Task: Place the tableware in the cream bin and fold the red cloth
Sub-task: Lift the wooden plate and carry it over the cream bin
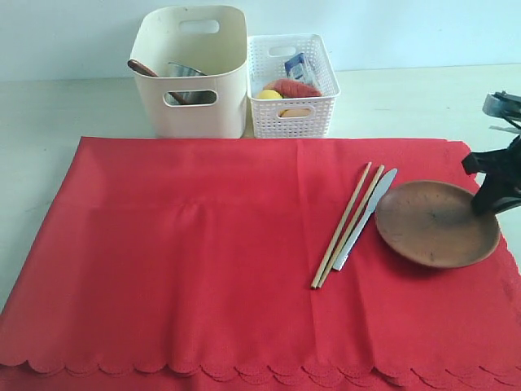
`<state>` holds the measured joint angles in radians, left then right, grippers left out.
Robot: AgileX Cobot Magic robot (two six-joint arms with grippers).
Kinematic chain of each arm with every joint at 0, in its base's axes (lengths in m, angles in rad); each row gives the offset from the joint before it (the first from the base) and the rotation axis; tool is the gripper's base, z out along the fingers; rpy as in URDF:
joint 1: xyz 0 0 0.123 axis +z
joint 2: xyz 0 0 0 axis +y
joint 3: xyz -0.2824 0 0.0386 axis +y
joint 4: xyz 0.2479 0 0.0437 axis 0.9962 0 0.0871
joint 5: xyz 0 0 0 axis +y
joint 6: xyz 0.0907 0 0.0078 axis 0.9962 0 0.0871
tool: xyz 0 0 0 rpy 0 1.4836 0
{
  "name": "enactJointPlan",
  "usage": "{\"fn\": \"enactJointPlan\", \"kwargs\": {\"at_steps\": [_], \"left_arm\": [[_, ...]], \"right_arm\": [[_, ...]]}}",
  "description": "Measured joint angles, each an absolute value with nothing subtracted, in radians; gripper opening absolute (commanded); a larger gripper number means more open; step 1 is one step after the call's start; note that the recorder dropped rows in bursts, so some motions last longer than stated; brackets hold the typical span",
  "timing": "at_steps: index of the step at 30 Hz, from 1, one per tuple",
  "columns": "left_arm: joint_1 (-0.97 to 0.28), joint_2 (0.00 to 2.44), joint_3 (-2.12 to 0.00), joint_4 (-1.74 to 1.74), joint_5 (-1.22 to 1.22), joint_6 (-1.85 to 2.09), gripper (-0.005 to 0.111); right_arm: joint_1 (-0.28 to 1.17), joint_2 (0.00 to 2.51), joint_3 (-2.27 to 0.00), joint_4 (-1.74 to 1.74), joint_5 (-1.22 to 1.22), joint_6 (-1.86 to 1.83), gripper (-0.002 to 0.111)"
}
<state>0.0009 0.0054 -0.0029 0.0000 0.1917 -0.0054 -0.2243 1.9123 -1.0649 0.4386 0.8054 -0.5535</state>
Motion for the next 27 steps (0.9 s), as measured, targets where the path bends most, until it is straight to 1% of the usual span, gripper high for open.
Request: {"fn": "enactJointPlan", "kwargs": {"at_steps": [20, 22, 27], "left_arm": [[0.001, 0.005, -0.003, 0.0, 0.192, -0.005, 0.002], [0.001, 0.005, -0.003, 0.0, 0.192, -0.005, 0.002], [0.001, 0.005, -0.003, 0.0, 0.192, -0.005, 0.002]], "right_arm": [[-0.224, 1.673, -1.063, 0.443, 0.863, -0.552, 0.0], [-0.224, 1.668, -1.075, 0.481, 0.886, -0.574, 0.0], [-0.224, 1.665, -1.104, 0.769, 0.921, -0.743, 0.0]]}}
